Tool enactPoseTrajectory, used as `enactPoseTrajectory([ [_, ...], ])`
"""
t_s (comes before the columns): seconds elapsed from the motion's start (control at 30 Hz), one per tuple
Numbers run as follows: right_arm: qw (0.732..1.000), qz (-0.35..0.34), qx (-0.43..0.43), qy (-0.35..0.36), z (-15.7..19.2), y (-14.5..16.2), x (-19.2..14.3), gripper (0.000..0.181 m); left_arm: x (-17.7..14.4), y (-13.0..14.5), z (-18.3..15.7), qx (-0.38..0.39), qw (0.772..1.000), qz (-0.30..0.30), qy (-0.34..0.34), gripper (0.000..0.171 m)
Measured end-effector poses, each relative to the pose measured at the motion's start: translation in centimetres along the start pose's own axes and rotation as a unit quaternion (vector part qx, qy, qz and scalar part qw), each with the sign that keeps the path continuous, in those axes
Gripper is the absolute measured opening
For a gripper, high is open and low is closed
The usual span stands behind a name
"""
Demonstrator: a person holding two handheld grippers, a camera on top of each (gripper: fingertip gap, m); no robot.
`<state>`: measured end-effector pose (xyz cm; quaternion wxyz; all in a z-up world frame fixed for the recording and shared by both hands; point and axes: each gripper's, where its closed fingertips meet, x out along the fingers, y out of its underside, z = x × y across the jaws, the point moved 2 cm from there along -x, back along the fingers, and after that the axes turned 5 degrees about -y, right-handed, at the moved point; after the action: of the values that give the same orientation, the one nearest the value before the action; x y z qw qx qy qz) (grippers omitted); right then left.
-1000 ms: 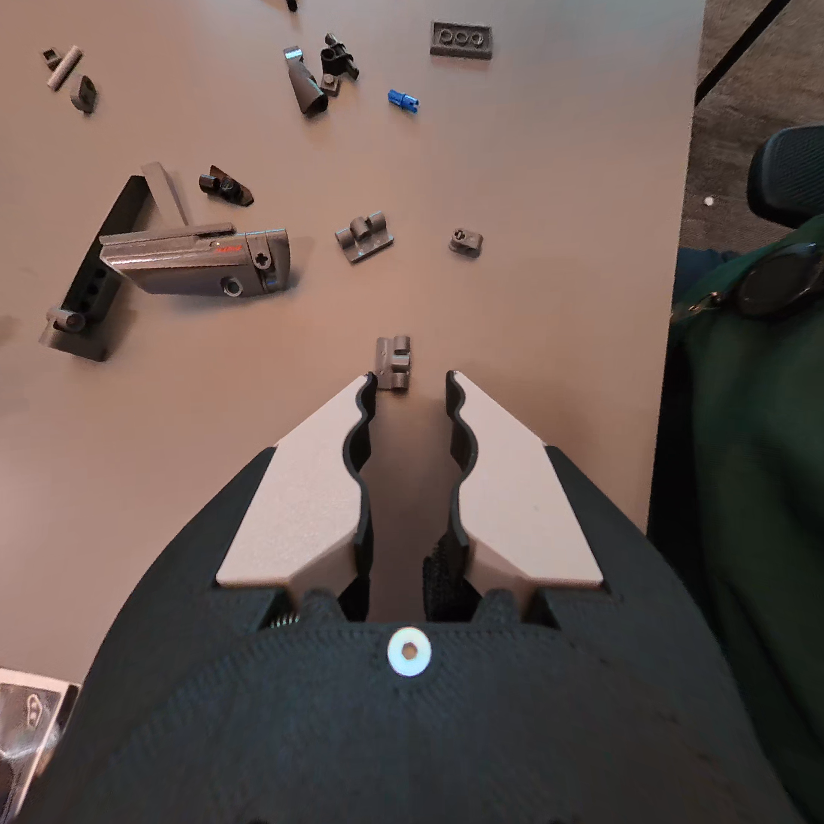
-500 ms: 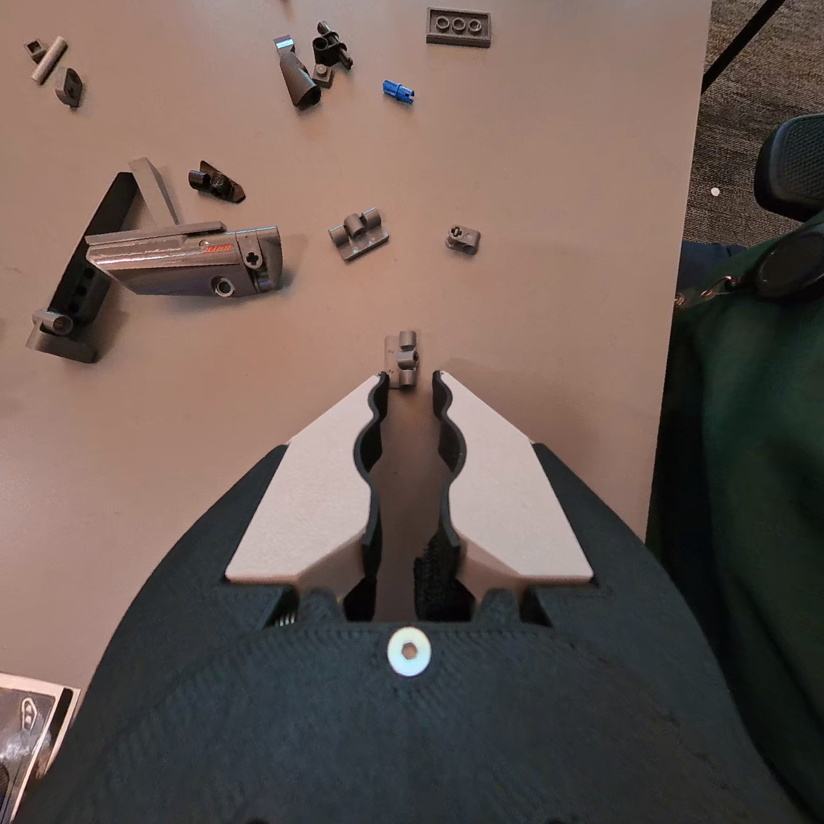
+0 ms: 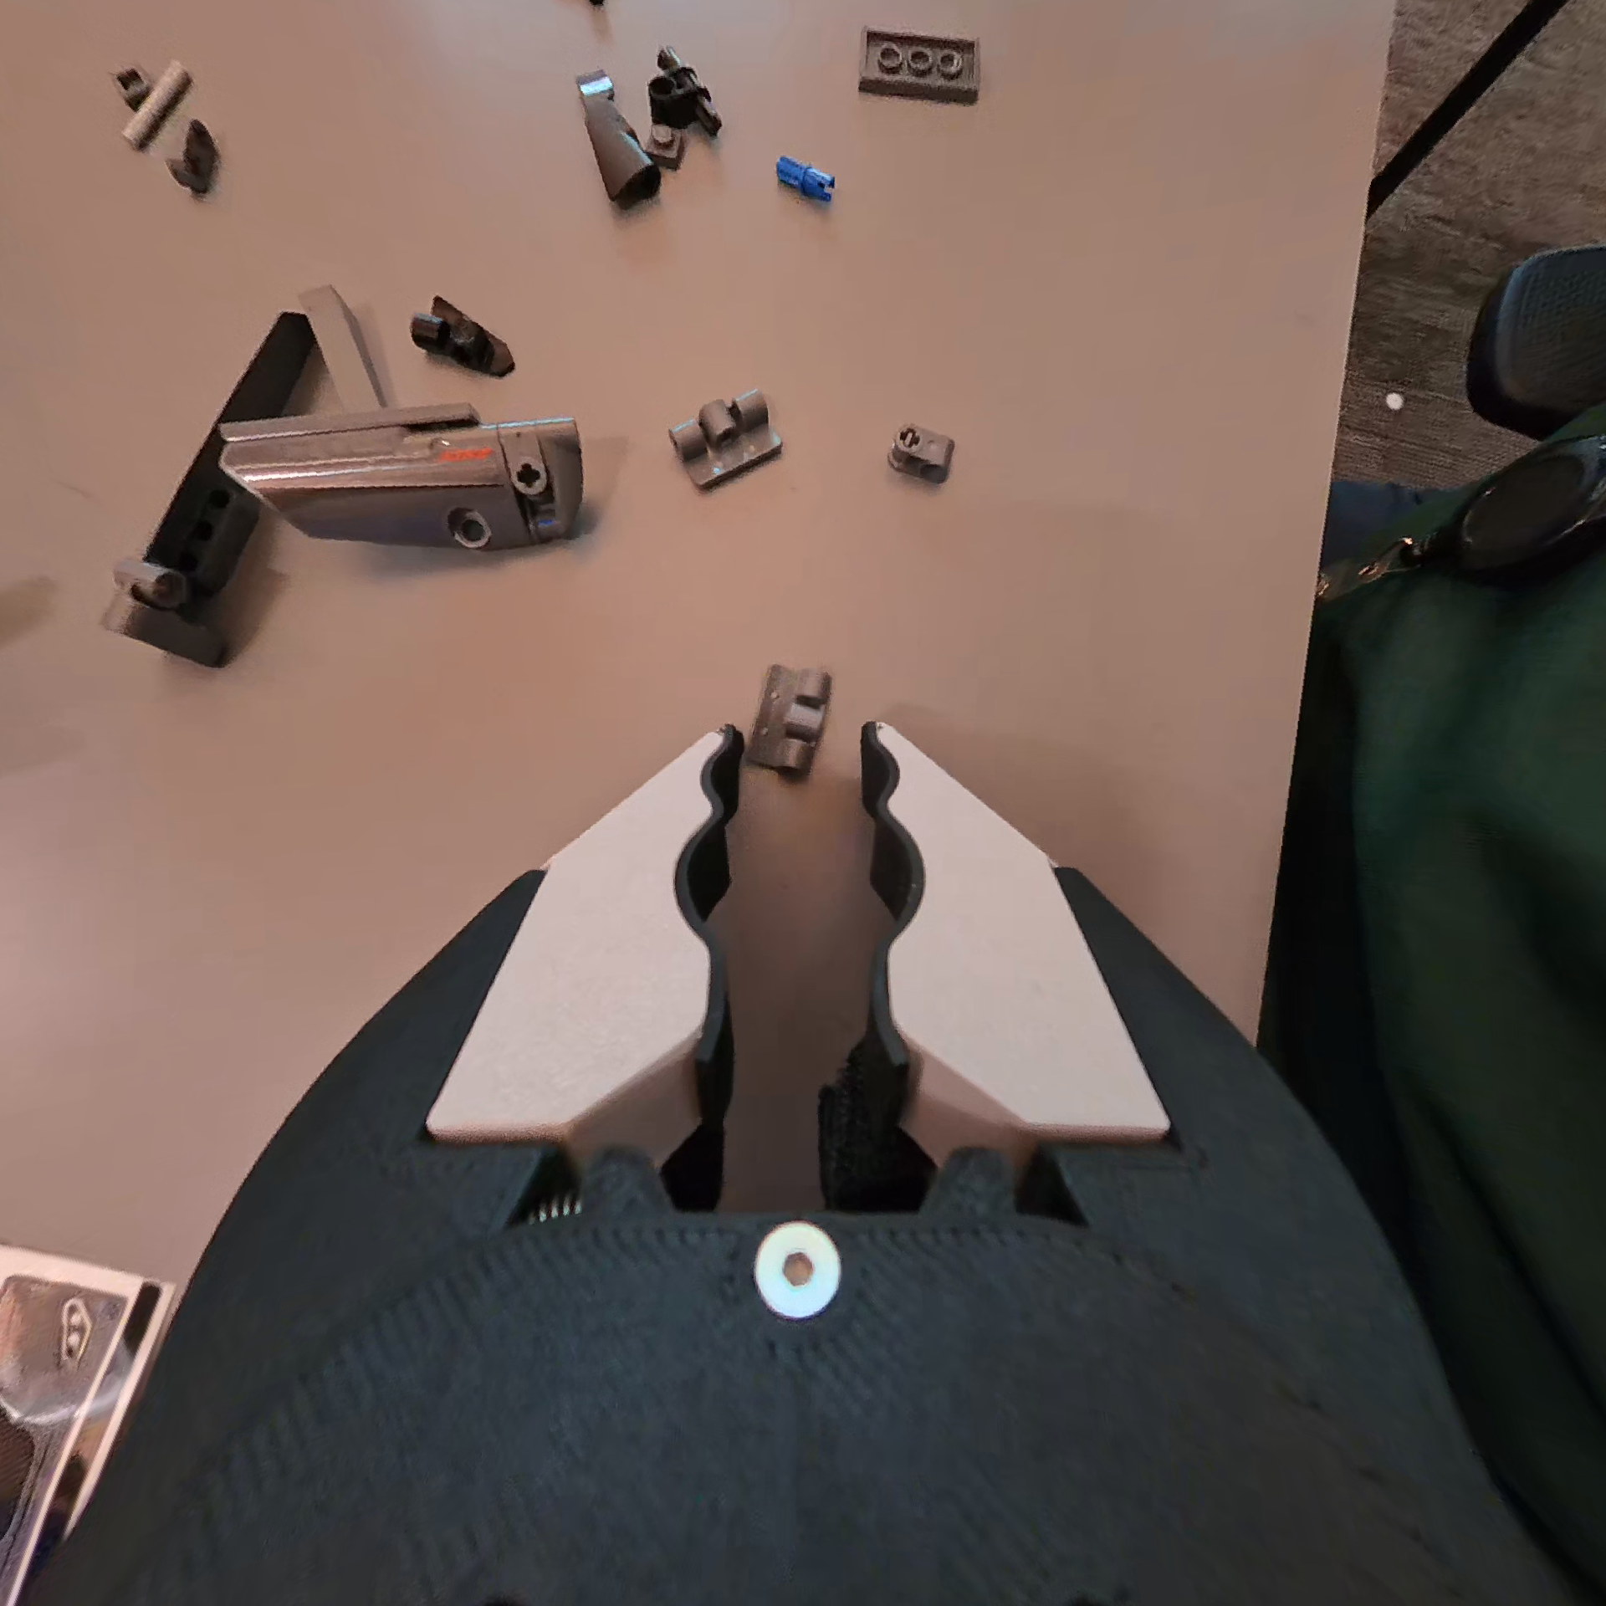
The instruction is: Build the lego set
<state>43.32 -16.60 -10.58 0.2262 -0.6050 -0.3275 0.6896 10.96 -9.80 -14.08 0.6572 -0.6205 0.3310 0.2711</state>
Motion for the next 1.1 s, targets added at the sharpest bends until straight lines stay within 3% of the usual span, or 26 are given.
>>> enactPoseTrajectory([
  [0.43, 0.999, -0.027, 0.002, 0.019, -1.2, -1.0, 0.1, 0.021, -2.8, 1.5, 1.3, -0.034, 0.999, -0.016, -0.036, 0.029],
  [0.67, 0.997, -0.07, -0.01, 0.035, -0.8, -5.3, 1.2, 0.029, -3.6, 1.9, 1.8, -0.049, 0.997, -0.03, -0.045, 0.029],
  [0.77, 0.996, -0.073, -0.031, 0.03, -0.1, -8.1, 3.3, 0.03, -3.8, 1.7, 1.9, -0.043, 0.997, -0.036, -0.049, 0.028],
  [0.93, 0.997, -0.044, -0.012, 0.068, -2.7, -12.3, 9.2, 0.032, -4.1, 1.5, 2.4, -0.034, 0.997, -0.047, -0.053, 0.028],
  [1.03, 0.995, -0.008, 0.022, 0.095, -5.7, -12.9, 13.5, 0.036, -4.5, 1.1, 2.8, -0.026, 0.996, -0.059, -0.057, 0.028],
  [1.1, 0.992, 0.024, 0.03, 0.118, -7.3, -12.7, 15.9, 0.05, -4.8, 0.8, 2.9, -0.022, 0.996, -0.071, -0.056, 0.027],
])
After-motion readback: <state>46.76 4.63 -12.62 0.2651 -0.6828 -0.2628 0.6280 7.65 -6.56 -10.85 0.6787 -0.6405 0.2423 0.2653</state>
